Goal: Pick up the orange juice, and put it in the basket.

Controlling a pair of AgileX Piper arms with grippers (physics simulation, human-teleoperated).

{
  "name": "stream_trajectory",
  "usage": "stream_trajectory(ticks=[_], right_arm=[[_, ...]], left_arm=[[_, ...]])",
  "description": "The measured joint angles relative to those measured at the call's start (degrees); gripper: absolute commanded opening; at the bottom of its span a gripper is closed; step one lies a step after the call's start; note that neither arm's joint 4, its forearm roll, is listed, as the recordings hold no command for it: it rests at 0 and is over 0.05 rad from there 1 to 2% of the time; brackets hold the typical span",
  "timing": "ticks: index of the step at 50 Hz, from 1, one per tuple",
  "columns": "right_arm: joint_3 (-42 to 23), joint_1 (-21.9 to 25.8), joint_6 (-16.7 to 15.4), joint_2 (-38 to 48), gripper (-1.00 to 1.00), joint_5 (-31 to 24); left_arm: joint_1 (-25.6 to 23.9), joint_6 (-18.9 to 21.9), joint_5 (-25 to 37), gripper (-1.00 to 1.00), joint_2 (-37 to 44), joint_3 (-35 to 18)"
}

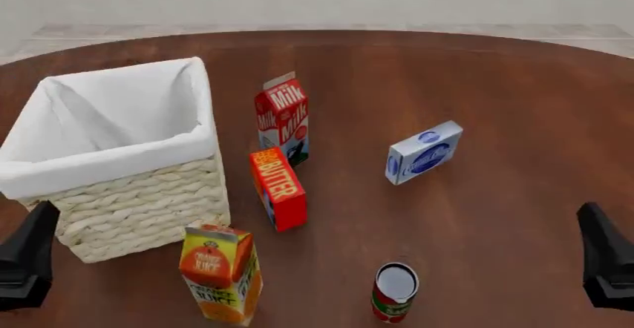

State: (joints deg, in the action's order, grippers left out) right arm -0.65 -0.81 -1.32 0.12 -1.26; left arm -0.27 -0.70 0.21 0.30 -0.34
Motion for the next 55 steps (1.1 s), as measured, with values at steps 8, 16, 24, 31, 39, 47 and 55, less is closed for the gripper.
stream_trajectory(ticks=[8, 16, 24, 31, 39, 47, 55], right_arm=[[-1.99, 1.83, 0.77, 0.07, 1.0, -1.42], [-5.8, 5.82, 0.85, 1.29, 1.0, -3.69], [-9.25, 12.34, -0.57, 8.22, 1.0, -1.2], [-12.29, 19.04, -2.5, 15.31, 1.0, 1.87], [-14.8, 27.17, -5.88, 24.08, 1.0, 5.72], [-17.02, 35.23, -7.74, 31.85, 1.0, 8.99], [-18.06, 42.37, -8.07, 39.43, 1.0, 12.68]], left_arm=[[-0.81, 0.02, 0.42, 1.0, -0.08, -0.76], [-1.72, 0.25, 1.02, 1.0, -0.13, -1.13], [-2.18, 0.41, 1.42, 1.0, -0.16, -1.03], [-2.35, 0.46, 1.6, 1.0, -0.08, -0.94], [-2.52, 0.56, 1.35, 1.0, 0.21, -0.65], [-2.69, 0.9, 0.96, 1.0, 0.67, -0.4], [-3.1, 1.32, 0.17, 1.0, 1.53, -0.12]])
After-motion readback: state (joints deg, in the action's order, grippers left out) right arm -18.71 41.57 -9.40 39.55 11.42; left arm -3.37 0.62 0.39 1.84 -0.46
